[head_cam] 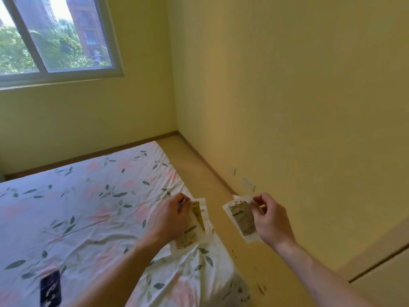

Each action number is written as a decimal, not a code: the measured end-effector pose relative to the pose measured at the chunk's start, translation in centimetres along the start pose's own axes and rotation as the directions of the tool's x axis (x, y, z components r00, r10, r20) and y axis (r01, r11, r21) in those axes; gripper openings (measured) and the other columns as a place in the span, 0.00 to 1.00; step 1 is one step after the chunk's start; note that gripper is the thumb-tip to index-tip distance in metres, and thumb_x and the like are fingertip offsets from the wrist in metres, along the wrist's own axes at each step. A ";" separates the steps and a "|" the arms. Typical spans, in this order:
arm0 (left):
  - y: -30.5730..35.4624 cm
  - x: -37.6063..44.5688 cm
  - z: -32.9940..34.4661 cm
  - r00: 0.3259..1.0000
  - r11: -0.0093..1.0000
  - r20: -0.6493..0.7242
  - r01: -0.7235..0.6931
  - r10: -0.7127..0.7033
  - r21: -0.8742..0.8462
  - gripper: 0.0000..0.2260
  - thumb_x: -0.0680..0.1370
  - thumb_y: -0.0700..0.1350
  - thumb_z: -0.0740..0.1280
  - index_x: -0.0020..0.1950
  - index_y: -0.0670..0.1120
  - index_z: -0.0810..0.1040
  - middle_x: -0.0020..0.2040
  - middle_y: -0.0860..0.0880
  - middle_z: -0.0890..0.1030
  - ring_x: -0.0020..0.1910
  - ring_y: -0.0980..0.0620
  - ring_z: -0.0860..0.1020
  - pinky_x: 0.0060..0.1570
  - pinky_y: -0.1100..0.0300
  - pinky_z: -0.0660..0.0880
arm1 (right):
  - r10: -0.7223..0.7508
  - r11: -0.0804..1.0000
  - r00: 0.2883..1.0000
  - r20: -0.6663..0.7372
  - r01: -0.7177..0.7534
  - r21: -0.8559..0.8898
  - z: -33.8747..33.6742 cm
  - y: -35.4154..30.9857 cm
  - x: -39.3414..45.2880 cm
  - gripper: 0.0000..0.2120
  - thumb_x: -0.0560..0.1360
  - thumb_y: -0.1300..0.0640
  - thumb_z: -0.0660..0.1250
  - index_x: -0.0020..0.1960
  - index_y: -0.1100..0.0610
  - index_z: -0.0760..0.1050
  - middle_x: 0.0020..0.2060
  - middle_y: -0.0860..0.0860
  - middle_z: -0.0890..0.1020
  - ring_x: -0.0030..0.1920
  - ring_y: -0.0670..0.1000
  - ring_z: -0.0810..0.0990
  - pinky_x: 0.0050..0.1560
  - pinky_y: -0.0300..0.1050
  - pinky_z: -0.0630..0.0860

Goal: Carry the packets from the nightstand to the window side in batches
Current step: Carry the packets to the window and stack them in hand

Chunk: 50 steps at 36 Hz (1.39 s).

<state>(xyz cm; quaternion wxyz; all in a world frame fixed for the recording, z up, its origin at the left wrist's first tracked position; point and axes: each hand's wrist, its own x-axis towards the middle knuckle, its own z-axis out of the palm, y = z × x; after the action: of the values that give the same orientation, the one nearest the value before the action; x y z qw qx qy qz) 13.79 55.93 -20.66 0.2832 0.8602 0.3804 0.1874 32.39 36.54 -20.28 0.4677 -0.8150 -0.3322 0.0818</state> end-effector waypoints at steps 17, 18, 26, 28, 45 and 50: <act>9.0 15.5 8.7 0.976 0.996 -0.197 0.087 -0.092 -0.036 0.07 0.82 0.52 0.65 0.47 0.56 0.81 0.40 0.56 0.83 0.38 0.57 0.80 0.40 0.56 0.79 | -0.207 0.978 0.963 0.171 0.209 0.007 -6.6 6.8 24.2 0.06 0.80 0.54 0.68 0.45 0.48 0.76 0.38 0.43 0.82 0.38 0.43 0.80 0.38 0.46 0.80; 9.3 17.1 9.3 0.974 0.995 -0.205 0.092 -0.097 -0.036 0.07 0.82 0.52 0.65 0.47 0.56 0.81 0.41 0.56 0.83 0.38 0.56 0.80 0.40 0.55 0.79 | -0.215 0.976 0.959 0.184 0.217 0.009 -6.7 7.0 25.9 0.06 0.80 0.54 0.68 0.45 0.49 0.76 0.38 0.43 0.82 0.38 0.44 0.80 0.38 0.47 0.80; 12.6 26.9 13.2 0.962 0.994 -0.253 0.094 -0.107 -0.062 0.08 0.81 0.50 0.67 0.49 0.52 0.86 0.43 0.55 0.83 0.39 0.56 0.81 0.42 0.54 0.82 | -0.275 0.961 0.926 0.257 0.272 0.046 -7.8 8.8 38.0 0.06 0.80 0.54 0.68 0.45 0.48 0.77 0.37 0.44 0.82 0.36 0.44 0.80 0.34 0.41 0.78; 13.3 29.0 13.3 0.960 0.992 -0.250 0.111 -0.122 -0.056 0.08 0.81 0.51 0.66 0.50 0.53 0.86 0.42 0.57 0.84 0.38 0.59 0.81 0.40 0.57 0.82 | -0.287 0.958 0.916 0.280 0.281 0.061 -7.1 8.9 41.1 0.06 0.80 0.54 0.68 0.45 0.47 0.77 0.37 0.44 0.83 0.36 0.44 0.80 0.34 0.42 0.79; 10.6 43.6 8.8 0.741 0.901 -0.533 0.420 -0.408 -0.105 0.05 0.80 0.50 0.69 0.52 0.53 0.85 0.43 0.59 0.84 0.41 0.58 0.82 0.44 0.59 0.82 | -0.552 0.831 0.651 0.521 0.481 0.280 7.5 3.0 65.6 0.06 0.80 0.54 0.68 0.45 0.49 0.77 0.37 0.44 0.82 0.37 0.46 0.81 0.38 0.49 0.82; 8.2 44.5 6.6 0.633 0.846 -0.599 0.511 -0.490 -0.152 0.07 0.79 0.53 0.69 0.50 0.53 0.85 0.43 0.60 0.84 0.42 0.59 0.82 0.45 0.58 0.82 | -0.598 0.800 0.559 0.574 0.465 0.379 12.7 -0.4 68.8 0.05 0.81 0.55 0.68 0.46 0.49 0.78 0.39 0.45 0.82 0.39 0.46 0.81 0.36 0.40 0.80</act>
<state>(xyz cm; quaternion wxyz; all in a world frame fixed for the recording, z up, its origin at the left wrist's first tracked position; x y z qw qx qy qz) 50.38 83.01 -15.77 0.1697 0.6150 0.6776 0.3660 79.27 88.22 -14.76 0.3917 -0.5426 -0.6986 0.2534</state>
